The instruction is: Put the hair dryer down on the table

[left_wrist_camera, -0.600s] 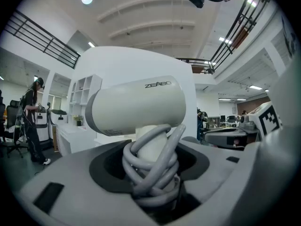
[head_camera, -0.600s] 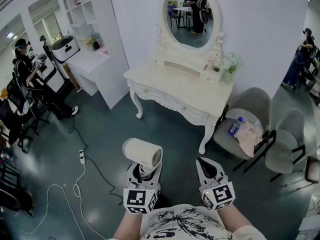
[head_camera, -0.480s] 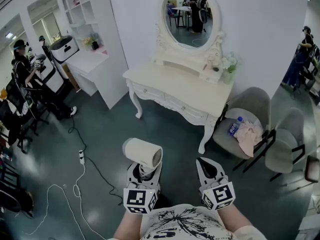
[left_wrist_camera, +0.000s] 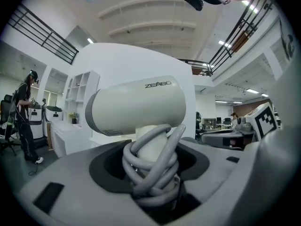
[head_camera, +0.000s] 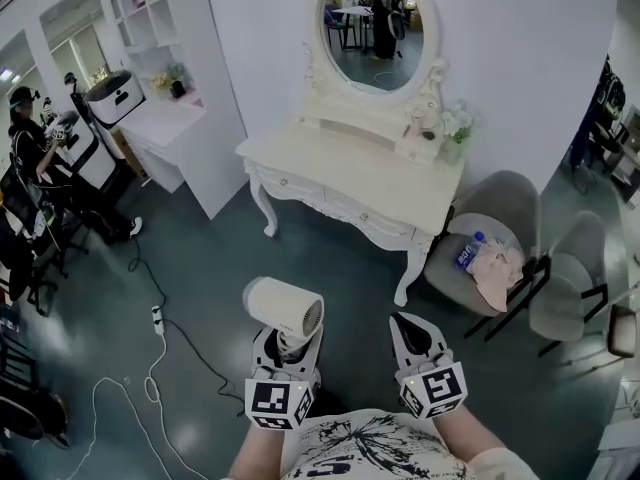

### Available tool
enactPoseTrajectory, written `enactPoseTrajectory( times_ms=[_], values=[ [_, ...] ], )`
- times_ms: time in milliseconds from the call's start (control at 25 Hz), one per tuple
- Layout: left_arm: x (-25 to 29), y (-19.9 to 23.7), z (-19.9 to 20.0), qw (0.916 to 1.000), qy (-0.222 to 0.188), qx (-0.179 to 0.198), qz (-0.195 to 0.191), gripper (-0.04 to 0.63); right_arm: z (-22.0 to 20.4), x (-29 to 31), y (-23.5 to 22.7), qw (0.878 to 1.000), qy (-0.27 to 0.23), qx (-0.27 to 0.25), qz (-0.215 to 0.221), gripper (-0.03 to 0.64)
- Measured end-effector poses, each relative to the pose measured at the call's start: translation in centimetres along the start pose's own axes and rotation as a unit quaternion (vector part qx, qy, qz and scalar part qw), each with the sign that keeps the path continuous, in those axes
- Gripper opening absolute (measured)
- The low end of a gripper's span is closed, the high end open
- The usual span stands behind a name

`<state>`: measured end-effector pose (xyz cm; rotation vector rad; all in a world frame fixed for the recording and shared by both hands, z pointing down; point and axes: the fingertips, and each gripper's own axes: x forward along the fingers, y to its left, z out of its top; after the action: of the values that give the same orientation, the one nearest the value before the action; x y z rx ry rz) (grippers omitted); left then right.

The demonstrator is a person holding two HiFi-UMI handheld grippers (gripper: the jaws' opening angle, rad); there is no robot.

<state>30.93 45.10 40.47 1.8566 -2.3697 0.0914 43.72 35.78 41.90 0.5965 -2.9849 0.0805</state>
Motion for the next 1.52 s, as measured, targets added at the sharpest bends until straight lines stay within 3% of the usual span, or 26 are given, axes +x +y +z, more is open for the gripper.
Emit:
enactPoseTrajectory(
  times_ms=[680,1000,1240,1520],
  values=[
    [8.2,19.9,2.4,0.9998,-0.004,0.003,-0.02,0.256,2.6,20.3,3.8,0.999,-0.004,0.015,-0.038,0.018],
    [10.9,27.0,1.8,0.9998,0.012,-0.015,-0.002,0.256,2.4,27.4,4.3,0.999,0.016,0.02,-0.047,0.018],
    [15.3,29.9,1.0,0.9995,0.022,-0.017,0.017,0.256,1.7,33.0,2.0,0.999,0.025,0.021,-0.031,0.018],
    [24.1,32.5,2.6,0.9987,0.028,-0.008,0.043,0.256,3.1,41.5,-3.7,1.0,0.016,0.013,0.003,0.018]
  ],
)
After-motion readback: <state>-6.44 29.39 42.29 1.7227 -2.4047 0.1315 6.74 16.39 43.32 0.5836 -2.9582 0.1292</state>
